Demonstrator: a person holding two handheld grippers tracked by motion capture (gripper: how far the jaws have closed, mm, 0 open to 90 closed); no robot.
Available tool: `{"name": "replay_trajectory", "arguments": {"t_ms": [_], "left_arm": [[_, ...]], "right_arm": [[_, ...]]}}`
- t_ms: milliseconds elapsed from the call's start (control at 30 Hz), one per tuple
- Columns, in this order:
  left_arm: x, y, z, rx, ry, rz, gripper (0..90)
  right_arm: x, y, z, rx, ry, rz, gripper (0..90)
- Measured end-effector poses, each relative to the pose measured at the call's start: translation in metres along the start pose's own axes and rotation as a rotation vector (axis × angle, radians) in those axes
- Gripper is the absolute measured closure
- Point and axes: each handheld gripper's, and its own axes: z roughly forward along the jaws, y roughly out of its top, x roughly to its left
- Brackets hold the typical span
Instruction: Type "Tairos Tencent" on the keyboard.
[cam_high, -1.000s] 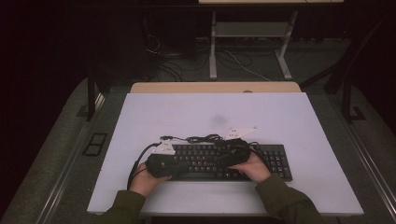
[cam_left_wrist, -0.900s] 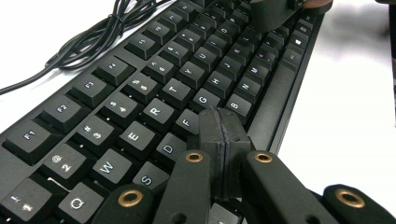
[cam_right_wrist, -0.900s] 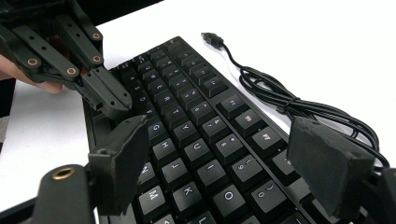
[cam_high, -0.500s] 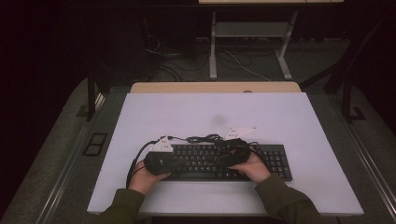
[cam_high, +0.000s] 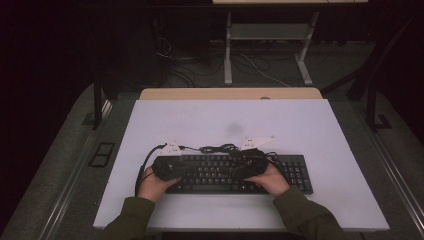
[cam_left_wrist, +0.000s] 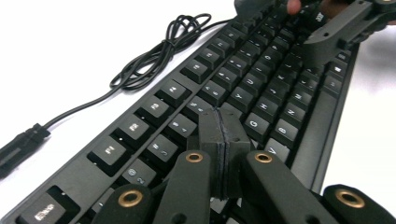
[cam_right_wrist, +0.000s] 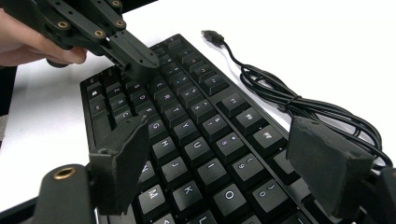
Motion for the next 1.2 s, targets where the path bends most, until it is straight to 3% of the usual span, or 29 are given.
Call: {"name": "replay_trajectory", "arguments": {"t_ms": [467, 967, 1200], "left_arm": [[0.0059, -0.0043, 0.0084, 0.033, 0.009, 0.000, 89.3], [0.0067, -0.0056, 0.0086, 0.028, -0.002, -0.003, 89.4], [0.0062, -0.0052, 0.0066, 0.030, 0.013, -0.001, 89.3]], "right_arm": [[-0.0003, 0.0000, 0.0000, 0.000, -0.001, 0.002, 21.1], [-0.0002, 0.0001, -0.0002, 0.002, -0.001, 0.000, 21.1], [-0.0001, 0.0004, -0.0003, -0.002, 0.000, -0.002, 21.1]]}}
